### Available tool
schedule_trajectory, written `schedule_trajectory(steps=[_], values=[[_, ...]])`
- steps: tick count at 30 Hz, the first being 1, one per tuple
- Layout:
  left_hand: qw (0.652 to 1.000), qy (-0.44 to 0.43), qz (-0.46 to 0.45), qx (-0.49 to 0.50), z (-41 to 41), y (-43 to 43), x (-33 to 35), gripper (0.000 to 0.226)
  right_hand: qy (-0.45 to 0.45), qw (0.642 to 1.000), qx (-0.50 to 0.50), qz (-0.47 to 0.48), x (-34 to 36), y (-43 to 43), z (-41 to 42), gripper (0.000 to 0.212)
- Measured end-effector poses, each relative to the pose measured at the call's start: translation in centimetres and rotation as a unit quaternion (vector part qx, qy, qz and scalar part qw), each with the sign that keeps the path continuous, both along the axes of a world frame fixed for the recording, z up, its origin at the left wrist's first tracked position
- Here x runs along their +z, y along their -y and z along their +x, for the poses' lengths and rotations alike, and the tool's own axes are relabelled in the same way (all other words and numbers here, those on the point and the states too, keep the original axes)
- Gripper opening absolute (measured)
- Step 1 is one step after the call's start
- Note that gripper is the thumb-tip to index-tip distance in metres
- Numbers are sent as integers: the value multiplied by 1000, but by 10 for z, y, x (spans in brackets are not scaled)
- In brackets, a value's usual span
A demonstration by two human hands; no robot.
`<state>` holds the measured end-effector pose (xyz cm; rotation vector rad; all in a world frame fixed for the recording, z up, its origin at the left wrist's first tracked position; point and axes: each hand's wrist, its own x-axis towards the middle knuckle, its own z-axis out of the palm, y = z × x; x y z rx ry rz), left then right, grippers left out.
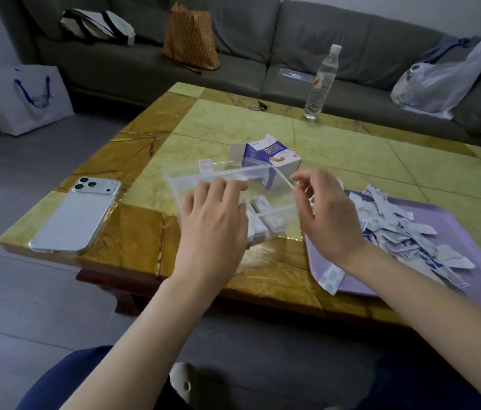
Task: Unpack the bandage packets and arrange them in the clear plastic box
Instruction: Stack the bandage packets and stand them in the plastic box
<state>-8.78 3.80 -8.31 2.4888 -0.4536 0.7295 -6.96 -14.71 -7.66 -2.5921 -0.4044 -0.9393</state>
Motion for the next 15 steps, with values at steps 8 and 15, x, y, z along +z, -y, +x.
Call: schedule_trajectory(steps=[8,15], values=[[980,-43,103,-162,-7,85,-23,29,-299,933,-198,-4,-36,111,-31,41],[927,-146,259,-230,-6,132,-51,38,-393,892,-216,45,-52,140,-41,61]])
